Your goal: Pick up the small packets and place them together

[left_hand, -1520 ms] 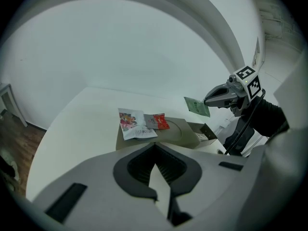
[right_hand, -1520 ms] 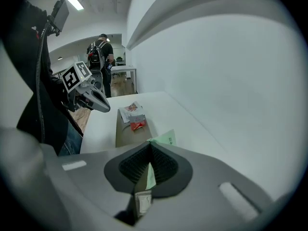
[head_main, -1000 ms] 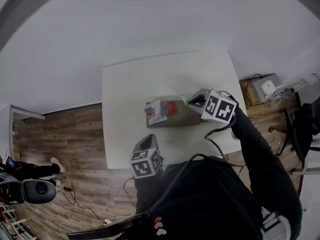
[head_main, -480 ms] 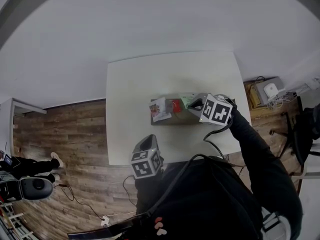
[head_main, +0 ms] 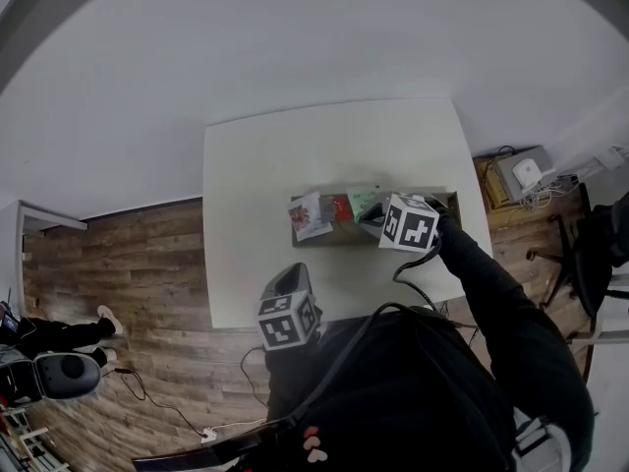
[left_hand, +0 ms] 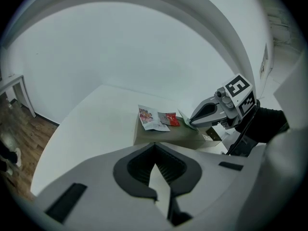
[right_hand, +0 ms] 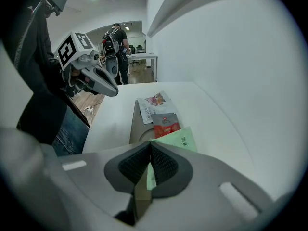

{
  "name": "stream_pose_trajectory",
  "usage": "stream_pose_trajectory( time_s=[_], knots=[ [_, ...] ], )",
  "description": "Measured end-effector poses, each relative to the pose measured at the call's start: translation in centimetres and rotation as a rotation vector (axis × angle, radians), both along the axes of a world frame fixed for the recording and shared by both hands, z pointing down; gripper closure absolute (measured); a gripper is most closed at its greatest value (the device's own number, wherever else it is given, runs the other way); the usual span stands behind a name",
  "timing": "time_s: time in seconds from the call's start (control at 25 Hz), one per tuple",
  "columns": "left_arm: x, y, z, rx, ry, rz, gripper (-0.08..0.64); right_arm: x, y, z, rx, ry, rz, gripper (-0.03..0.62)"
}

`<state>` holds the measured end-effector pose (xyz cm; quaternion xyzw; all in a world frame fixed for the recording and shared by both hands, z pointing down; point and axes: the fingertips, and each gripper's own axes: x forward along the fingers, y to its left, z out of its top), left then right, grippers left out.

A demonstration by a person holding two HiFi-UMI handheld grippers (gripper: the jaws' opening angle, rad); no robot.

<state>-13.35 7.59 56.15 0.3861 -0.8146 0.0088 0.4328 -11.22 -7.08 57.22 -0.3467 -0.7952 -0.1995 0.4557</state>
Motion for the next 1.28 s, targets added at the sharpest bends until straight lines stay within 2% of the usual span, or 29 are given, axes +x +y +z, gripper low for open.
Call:
stream_pose_trajectory(
  time_s=[0.36,0.44,0.56,0.76,1.04,1.28],
  knots=[
    [-0.1,-0.5,0.0,0.004,0.001,0.003,0.560,0.3,0.8,1.1,0.010,0.034,-0.036,0.583],
    [0.0,-0.5,0.0,0.004,0.001,0.002,0.560,0.6,1.0,1.3,-0.002,0.057,-0.046,0.569],
    [0.0,-0.6,0.1,0.004,0.003,0.002,0.560,0.9,1.3,1.7,-0.019,0.078,-0.052,0.509],
    [0.1,-0.7,0.2,0.002,0.004,0.005,0.561,0.5,1.1,0.6,-0.046,0.034,-0.041,0.482],
    [0.3,-1.9,0.4,0.001,0.004,0.038,0.561,0.5,-4.5,-3.5,-0.028,-0.094,0.091,0.472],
    [0.8,-3.6,0.2,0.003,0.000,0.089,0.560,3.8,-11.0,-4.2,0.001,-0.085,0.268,0.472]
  ],
)
